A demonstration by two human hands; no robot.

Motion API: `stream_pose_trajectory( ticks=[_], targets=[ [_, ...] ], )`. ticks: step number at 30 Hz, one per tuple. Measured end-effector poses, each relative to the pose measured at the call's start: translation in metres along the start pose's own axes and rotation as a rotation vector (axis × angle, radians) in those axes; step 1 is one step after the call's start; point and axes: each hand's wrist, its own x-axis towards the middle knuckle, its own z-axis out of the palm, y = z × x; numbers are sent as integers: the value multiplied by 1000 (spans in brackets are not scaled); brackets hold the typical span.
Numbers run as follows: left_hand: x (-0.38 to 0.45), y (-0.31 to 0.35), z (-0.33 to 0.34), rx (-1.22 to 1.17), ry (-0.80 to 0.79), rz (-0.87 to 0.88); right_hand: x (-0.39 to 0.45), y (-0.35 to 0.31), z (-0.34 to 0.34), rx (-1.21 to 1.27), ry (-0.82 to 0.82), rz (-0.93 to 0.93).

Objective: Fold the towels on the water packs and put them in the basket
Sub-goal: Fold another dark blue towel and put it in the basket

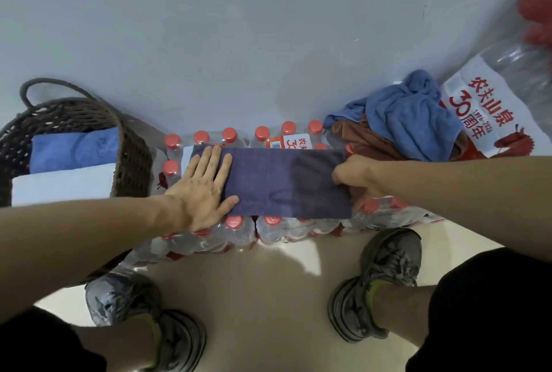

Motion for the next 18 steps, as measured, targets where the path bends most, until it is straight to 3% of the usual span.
stream_pose_trajectory(
  ticks=[3, 6, 9, 13, 18],
  targets=[
    [4, 34, -9, -303, 163, -149, 2, 1, -4, 105, 18, -15],
    [14, 78, -17, -399, 386, -191, 3, 2, -5, 24, 165, -123],
    [26, 119, -13, -431, 376, -138, 0, -3, -3, -143, 324, -248],
    [37, 156, -10, -615, 357, -245, -5, -11, -7, -243, 476, -351],
    [46, 164, -8, -492, 385, -198, 2, 7, -33, -310, 542, -327]
  ],
)
